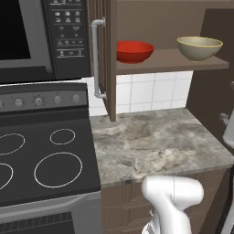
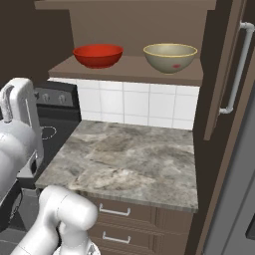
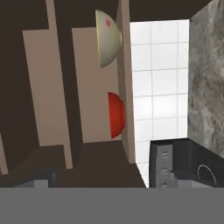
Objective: Open the cabinet. Pick the bowls from the counter and place them in the cabinet. Then close the cabinet.
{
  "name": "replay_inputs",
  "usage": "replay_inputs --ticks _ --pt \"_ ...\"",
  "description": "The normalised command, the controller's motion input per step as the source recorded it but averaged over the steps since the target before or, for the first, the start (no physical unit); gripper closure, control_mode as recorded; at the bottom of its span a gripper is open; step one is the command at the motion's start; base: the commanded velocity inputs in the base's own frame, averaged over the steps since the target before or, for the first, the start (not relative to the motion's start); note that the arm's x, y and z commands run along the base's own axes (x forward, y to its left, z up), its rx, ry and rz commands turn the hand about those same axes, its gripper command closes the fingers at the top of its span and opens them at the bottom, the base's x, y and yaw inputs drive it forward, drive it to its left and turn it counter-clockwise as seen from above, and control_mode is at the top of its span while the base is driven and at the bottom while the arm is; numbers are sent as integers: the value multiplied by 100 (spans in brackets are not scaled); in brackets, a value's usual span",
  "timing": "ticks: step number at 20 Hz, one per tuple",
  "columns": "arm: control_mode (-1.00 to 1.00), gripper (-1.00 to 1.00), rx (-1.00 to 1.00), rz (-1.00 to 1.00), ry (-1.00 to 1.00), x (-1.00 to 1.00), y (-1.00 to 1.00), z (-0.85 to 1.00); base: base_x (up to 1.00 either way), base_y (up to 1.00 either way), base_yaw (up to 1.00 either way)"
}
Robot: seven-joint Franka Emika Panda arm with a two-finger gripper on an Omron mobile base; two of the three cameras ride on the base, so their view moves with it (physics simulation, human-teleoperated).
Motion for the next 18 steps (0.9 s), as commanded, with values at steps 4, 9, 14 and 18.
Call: replay_inputs --ticks 4,9,14,18 --pt "-100 -100 0 -5 -28 -29 100 -71 0 0 0" --pt "-100 -100 5 -9 -43 -5 100 -59 0 0 0" --pt "-100 -100 5 -14 -18 -10 100 -7 0 0 0" --pt "-100 -100 1 -13 -5 -6 100 -10 0 0 0"
